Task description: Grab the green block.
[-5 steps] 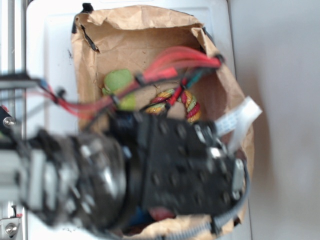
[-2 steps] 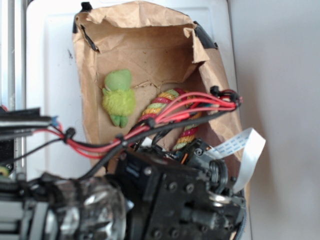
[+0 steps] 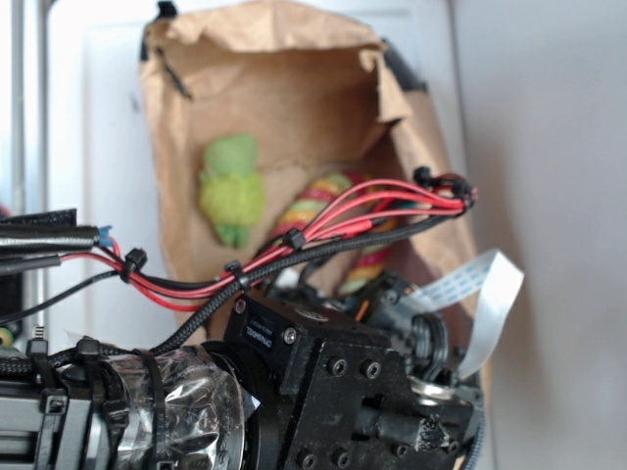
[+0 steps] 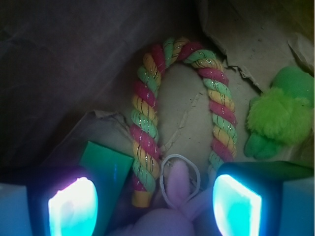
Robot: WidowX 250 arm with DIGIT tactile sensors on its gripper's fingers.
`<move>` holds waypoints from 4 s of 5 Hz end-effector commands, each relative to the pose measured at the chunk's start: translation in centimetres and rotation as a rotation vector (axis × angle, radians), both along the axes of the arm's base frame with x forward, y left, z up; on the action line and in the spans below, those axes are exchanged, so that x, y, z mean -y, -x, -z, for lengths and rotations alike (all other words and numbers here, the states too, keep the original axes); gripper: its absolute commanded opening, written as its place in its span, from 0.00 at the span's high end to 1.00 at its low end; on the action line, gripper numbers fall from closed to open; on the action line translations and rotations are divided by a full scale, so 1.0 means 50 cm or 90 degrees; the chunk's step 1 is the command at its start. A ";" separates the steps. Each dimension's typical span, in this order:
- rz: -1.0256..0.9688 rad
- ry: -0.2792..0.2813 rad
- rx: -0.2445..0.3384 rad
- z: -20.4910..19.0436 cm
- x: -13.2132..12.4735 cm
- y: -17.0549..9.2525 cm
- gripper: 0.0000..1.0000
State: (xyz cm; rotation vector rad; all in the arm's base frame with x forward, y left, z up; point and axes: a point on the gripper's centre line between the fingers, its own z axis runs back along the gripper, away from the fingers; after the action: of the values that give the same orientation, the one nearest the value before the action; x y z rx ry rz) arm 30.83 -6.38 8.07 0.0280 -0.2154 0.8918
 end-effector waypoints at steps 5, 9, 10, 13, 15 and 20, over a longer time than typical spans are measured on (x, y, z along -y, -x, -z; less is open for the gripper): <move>-0.011 0.112 0.146 -0.034 -0.039 -0.067 0.00; -0.180 0.099 0.153 0.024 0.016 -0.056 0.00; -0.143 0.130 0.107 0.045 0.034 -0.055 0.00; -0.157 0.205 0.059 0.071 0.009 -0.081 0.00; -0.139 0.197 0.040 0.084 -0.023 -0.152 0.00; -0.072 0.266 0.124 -0.070 -0.002 -0.032 0.00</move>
State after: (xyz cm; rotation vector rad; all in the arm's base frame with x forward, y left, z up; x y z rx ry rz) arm 32.31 -6.57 9.59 -0.3748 -0.1432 1.0736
